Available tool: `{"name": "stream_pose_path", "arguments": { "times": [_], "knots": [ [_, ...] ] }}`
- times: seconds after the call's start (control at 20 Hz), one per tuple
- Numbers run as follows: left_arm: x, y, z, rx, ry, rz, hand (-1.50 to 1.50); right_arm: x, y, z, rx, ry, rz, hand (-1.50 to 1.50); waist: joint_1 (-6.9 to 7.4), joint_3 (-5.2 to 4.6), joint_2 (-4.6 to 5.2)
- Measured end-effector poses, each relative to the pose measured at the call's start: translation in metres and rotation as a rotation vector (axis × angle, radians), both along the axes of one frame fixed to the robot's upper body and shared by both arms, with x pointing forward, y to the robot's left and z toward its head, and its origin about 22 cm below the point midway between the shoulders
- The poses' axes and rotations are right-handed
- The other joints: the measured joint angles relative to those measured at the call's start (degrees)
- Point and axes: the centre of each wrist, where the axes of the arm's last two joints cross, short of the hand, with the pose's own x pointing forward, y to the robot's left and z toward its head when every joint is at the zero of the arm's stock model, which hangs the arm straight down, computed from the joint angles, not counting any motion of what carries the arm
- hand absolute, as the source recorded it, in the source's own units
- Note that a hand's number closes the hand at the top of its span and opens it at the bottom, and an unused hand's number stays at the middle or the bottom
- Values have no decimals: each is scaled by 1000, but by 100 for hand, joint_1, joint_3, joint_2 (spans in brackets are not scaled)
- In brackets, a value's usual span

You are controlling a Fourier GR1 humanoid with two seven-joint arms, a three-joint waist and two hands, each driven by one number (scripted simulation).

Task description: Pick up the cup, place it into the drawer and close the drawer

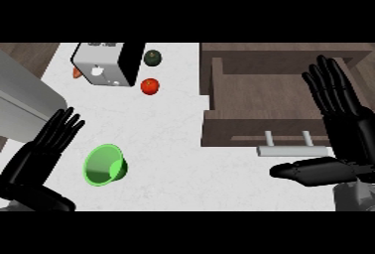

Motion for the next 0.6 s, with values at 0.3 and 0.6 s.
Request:
{"name": "stream_pose_path", "arguments": {
  "times": [0.3,0.6],
  "knots": [
    [6,12,-43,41,43,46,-150,8,-2,-1,-8,-9,-2,-150,-14,-2,2],
    [9,19,-84,71,77,67,-150,9,-11,10,-8,-16,-6,-150,-27,-2,3]
  ]
}}
